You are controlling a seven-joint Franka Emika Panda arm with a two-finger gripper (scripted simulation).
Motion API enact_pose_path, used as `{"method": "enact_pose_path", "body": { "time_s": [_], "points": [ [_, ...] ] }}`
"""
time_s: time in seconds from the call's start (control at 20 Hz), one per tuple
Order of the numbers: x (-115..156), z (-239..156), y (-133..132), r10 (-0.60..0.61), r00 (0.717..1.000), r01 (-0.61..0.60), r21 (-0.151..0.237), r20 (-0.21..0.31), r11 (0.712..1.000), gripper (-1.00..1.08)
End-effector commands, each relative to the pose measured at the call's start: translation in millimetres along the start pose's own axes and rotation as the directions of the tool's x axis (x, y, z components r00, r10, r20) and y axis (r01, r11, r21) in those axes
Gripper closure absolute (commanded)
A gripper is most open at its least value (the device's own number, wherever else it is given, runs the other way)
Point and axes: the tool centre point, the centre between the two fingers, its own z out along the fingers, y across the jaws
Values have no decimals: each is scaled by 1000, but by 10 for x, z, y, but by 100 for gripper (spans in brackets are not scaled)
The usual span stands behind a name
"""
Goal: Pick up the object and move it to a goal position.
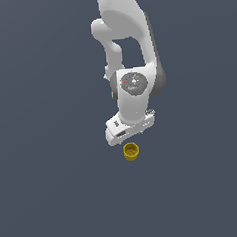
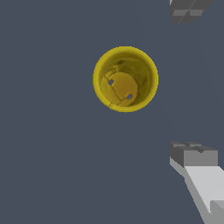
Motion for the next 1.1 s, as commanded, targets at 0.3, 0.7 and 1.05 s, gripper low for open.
{"method": "enact_pose_path", "body": {
  "time_s": [0.3, 0.7, 1.05],
  "points": [
    [200, 149, 89, -215, 976, 215, -16, -15, 976, -92],
    [294, 226, 134, -317, 948, 317, -25, -21, 948, -92],
    [305, 242, 140, -330, 944, 330, -26, -22, 944, -92]
  ]
}}
